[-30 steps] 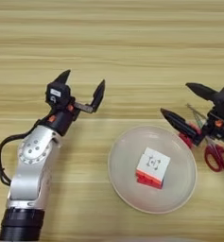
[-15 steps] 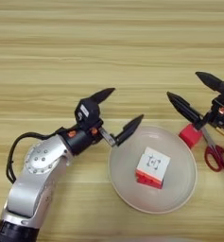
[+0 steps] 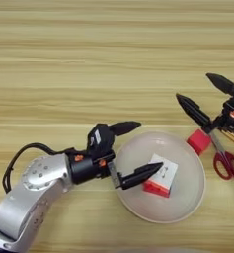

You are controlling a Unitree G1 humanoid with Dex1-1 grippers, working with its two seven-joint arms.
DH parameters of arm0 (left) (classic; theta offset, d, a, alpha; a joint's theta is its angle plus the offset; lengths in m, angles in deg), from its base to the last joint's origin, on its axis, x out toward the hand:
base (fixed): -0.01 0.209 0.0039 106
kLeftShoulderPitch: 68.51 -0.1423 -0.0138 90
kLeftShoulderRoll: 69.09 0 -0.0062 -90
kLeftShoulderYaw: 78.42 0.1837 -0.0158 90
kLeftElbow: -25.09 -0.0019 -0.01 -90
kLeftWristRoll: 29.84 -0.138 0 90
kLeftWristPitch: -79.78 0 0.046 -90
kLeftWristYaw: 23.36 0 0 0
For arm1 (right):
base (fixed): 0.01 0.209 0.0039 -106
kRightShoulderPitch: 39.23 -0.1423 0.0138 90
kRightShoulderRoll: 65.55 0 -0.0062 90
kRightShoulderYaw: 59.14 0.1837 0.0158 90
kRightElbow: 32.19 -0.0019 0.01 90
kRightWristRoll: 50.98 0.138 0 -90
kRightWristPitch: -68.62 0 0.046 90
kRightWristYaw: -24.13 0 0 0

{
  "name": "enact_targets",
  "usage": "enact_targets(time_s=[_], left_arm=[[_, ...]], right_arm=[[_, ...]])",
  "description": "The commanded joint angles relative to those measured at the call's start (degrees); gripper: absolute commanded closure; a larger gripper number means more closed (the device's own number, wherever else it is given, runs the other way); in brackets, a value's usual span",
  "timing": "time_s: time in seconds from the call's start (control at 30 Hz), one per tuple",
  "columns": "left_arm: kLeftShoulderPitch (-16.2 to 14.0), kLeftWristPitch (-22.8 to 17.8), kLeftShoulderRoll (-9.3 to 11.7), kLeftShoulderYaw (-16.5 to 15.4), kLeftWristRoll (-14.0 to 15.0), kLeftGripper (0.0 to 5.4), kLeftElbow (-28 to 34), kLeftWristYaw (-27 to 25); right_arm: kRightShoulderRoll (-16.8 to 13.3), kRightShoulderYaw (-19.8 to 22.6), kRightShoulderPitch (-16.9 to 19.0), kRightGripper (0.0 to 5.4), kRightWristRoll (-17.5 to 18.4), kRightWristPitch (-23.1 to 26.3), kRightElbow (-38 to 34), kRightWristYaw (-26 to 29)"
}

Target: Move the objects on the table

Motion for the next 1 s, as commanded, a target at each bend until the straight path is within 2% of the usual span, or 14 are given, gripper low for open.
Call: enact_targets(time_s=[0.03, 0.13, 0.27, 0.57, 1.0], left_arm=[[0.06, -0.41, 2.41, 1.48, -0.96, 0.00, 1.20, -1.91], [0.78, -0.28, 2.75, 2.24, -1.33, 0.00, 0.90, -2.15], [1.51, 0.59, 4.10, 4.61, -3.82, 0.00, -0.06, -3.64], [1.97, 0.97, 3.41, 9.28, -8.68, 0.00, -1.75, -2.61], [4.39, 3.26, 2.84, 9.99, -10.69, 0.00, -5.64, -3.17]], right_arm=[[0.17, 0.17, -0.97, 0.05, -0.55, -0.35, 0.09, -0.42], [0.25, 0.17, -1.06, 0.05, -0.62, -0.36, 0.10, -0.58], [0.38, 0.10, -1.08, 0.05, -0.69, -0.40, -0.01, -0.77], [1.03, 0.51, -1.40, 0.05, 0.37, 0.15, -0.43, -1.49], [1.62, 0.12, -1.22, 0.05, 0.02, 0.02, -0.55, -1.78]])
